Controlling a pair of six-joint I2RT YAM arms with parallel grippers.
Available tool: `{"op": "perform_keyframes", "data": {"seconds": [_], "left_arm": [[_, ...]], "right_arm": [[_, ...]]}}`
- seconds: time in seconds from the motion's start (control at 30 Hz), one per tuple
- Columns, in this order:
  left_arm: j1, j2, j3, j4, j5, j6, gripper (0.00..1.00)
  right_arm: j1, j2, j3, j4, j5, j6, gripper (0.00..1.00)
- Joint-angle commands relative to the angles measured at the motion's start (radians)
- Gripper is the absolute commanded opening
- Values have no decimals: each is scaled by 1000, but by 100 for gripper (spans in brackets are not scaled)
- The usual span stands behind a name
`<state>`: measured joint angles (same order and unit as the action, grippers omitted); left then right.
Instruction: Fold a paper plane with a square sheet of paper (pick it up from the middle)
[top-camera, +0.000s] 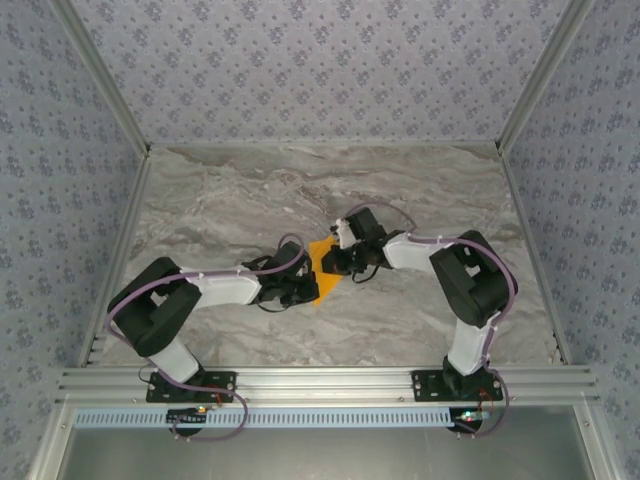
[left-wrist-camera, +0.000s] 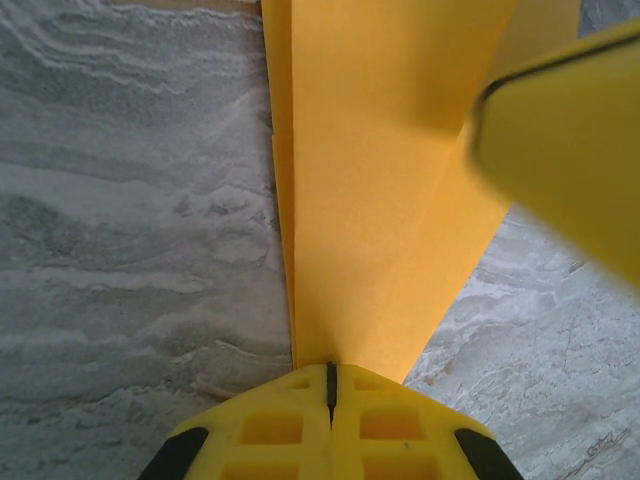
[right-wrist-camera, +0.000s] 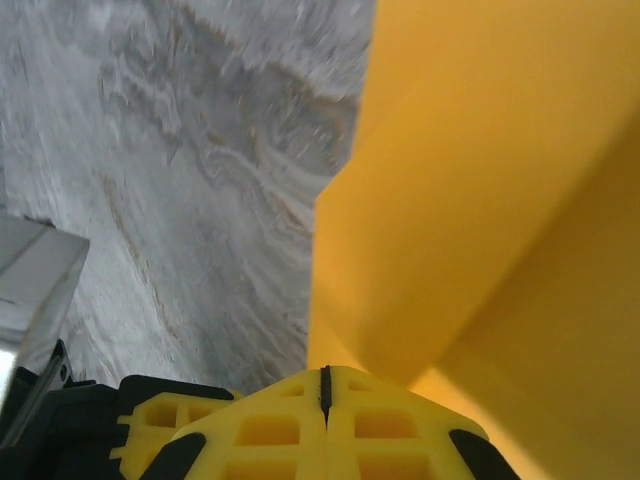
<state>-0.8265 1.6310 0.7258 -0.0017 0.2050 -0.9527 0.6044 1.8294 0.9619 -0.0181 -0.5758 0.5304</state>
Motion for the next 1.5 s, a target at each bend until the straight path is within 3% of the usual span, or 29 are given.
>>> {"op": "perform_keyframes", "data": {"seconds": [0.0, 0.2, 0.57, 0.77, 1.03, 1.27, 1.47], "left_arm": [[-10, 40, -25, -122, 8, 11, 0], [-12, 40, -41, -119, 21, -2, 0], [-11, 44, -77, -153, 39, 2, 0], [-12, 25, -54, -160, 38, 21, 0], [-11, 27, -22, -167, 38, 34, 0], [-12, 33, -15, -169, 34, 35, 0], [-12, 31, -18, -165, 29, 35, 0]], "right_arm": [[6, 63, 18, 8, -6, -20, 7], [-25, 131, 72, -27, 15, -47, 7], [-230, 237, 259, -38, 39, -19, 7], [-268, 237, 345, -90, 40, -26, 8], [-174, 76, 239, -90, 2, -55, 9], [-25, 73, 142, -108, 16, -97, 8], [34, 39, 44, -53, 2, -19, 8]]}}
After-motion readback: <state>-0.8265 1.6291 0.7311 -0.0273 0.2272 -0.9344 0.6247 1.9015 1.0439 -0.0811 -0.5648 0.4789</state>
